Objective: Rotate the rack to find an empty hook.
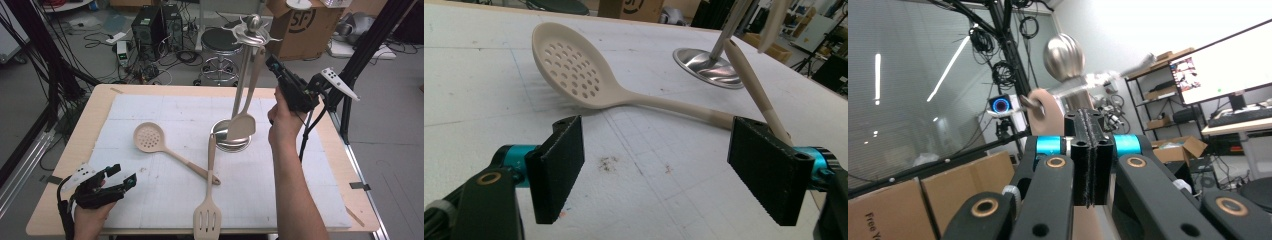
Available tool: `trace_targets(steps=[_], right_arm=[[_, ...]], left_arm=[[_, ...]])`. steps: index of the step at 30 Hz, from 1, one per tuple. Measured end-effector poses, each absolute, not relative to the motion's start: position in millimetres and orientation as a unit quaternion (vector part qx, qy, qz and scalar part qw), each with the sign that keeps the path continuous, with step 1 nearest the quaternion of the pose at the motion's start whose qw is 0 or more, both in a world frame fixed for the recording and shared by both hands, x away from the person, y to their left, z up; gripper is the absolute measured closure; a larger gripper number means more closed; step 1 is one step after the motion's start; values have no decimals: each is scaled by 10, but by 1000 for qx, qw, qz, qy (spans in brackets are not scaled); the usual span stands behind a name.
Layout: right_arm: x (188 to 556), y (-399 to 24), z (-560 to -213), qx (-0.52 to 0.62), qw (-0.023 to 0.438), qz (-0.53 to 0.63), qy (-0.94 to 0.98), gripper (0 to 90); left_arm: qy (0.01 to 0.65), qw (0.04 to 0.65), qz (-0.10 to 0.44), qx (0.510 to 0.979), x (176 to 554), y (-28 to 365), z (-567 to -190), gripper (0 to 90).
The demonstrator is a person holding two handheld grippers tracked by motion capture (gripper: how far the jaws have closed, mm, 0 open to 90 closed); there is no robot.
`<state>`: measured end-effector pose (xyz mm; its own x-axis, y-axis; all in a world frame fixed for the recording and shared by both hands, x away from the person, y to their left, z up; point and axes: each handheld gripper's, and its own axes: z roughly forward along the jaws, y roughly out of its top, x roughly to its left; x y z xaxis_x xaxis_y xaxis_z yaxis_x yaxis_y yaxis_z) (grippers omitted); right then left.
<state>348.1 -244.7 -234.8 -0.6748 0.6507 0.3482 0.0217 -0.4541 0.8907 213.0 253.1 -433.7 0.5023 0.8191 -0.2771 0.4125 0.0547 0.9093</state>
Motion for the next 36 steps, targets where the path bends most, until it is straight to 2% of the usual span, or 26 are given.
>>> trace_targets(steps=[20,36], right_arm=[[3545,-2387,-2228,336,193,788,479,900],[3477,-2173,-2201,306,187,788,500,900]], left_arm=[[467,558,183,661,2116,2541,-4340,233],[467,557,183,662,2123,2531,-4344,233]])
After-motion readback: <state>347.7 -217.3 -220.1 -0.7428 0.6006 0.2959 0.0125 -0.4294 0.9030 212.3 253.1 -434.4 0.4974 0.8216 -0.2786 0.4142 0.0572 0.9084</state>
